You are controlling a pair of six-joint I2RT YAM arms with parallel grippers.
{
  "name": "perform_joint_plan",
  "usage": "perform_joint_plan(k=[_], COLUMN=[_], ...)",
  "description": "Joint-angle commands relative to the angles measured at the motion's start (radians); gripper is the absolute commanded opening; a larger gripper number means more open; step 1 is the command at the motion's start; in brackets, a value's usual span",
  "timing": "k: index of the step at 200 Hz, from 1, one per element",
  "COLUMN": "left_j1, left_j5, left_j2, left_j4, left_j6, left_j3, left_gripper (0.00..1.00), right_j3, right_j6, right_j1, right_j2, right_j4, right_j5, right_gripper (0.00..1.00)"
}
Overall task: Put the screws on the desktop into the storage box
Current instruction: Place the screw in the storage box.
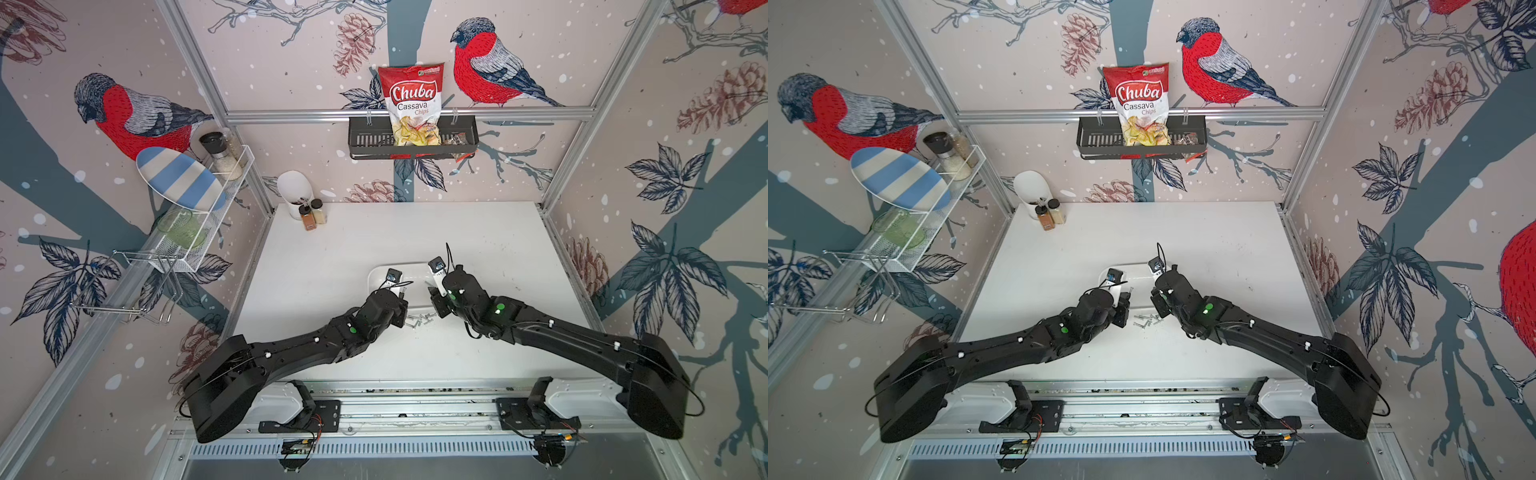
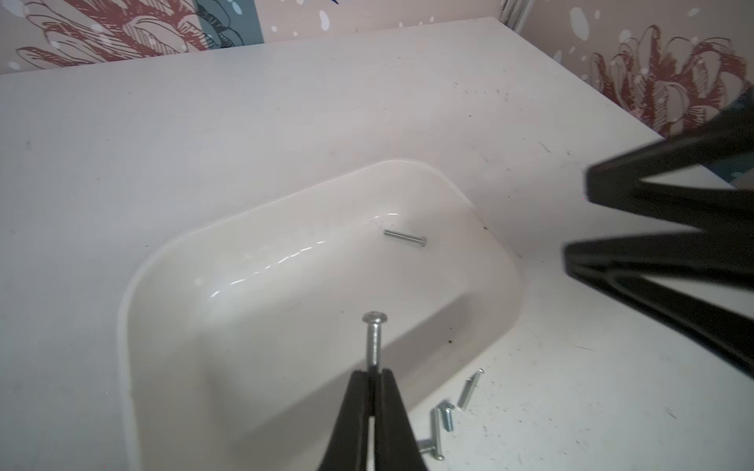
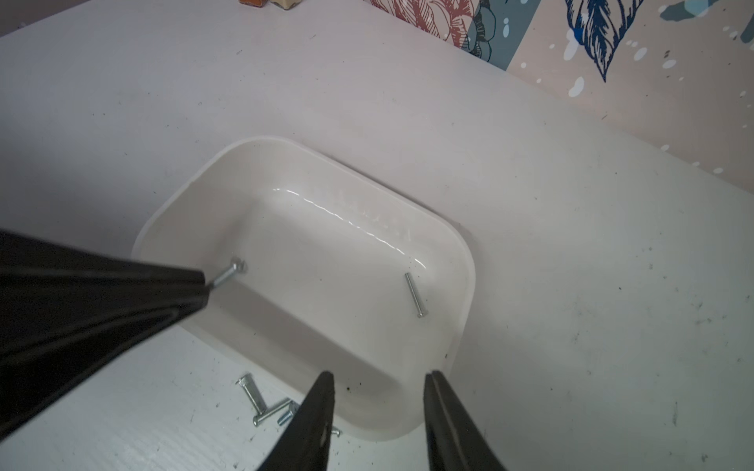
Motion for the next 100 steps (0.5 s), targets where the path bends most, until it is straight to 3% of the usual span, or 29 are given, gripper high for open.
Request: perform_joint_plan(k=[1, 42, 100], left_j1=[0.049, 0.142, 0.176], left_j5=[0.107, 0.210, 0.209], left_j2=[0.027, 0.136, 0.247], left_j4=[0.001, 0.009, -0.027], left_j6=[0.037, 0.063, 0.096], left_j3=[0.022, 0.062, 0.116], left_gripper=[0.00, 0.00, 0.00], right_j3=[-0.069, -0.165, -0.170], right_j6=[0.086, 0.177, 0.210], right_j1=[0.009, 0.057, 0.135], right_j2=[-0.055, -0.051, 0.170], right_j4=[0.025, 0.107, 0.180], right_j5=[-0.002, -0.069, -0.078], right_gripper=[0.41, 0.42, 0.41])
